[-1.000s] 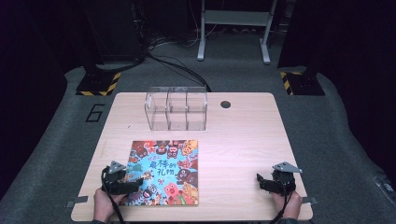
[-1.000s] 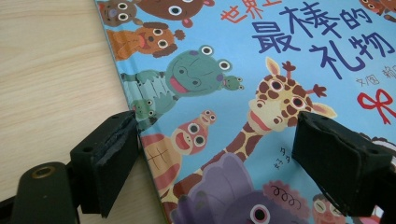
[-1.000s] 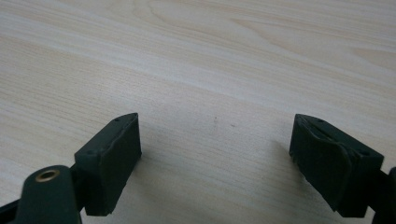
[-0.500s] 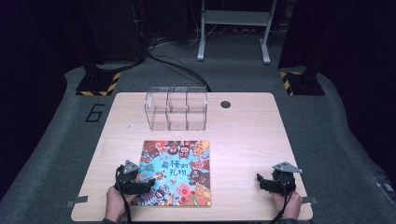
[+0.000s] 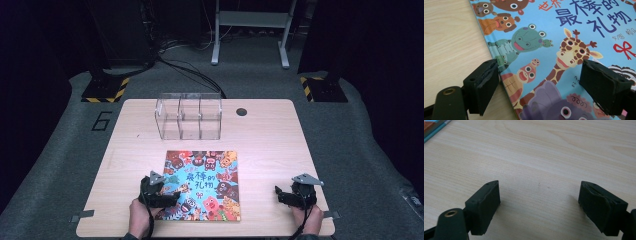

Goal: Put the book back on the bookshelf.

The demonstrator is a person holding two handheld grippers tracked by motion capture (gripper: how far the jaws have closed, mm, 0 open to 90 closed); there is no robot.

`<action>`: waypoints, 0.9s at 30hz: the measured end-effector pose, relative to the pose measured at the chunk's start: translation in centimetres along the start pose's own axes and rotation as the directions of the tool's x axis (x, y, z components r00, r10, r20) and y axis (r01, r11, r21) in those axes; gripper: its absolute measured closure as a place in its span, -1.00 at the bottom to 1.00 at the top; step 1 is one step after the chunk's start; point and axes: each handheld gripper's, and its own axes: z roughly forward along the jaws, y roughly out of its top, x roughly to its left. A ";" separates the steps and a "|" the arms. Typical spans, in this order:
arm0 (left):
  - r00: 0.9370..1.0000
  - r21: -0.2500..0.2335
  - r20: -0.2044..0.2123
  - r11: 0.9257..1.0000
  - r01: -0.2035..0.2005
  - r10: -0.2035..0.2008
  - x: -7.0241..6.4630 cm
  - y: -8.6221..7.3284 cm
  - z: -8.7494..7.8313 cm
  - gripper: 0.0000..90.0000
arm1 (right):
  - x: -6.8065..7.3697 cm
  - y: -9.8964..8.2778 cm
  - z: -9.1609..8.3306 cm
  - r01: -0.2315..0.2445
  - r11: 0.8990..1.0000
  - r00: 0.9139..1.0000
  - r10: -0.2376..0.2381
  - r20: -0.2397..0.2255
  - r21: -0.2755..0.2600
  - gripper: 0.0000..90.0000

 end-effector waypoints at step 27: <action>0.979 -0.048 -0.153 0.990 0.130 -0.136 4.1 -0.3 -0.3 -0.68 | 1.6 1.9 -0.2 -0.066 0.998 0.992 0.067 -0.104 0.010 -0.46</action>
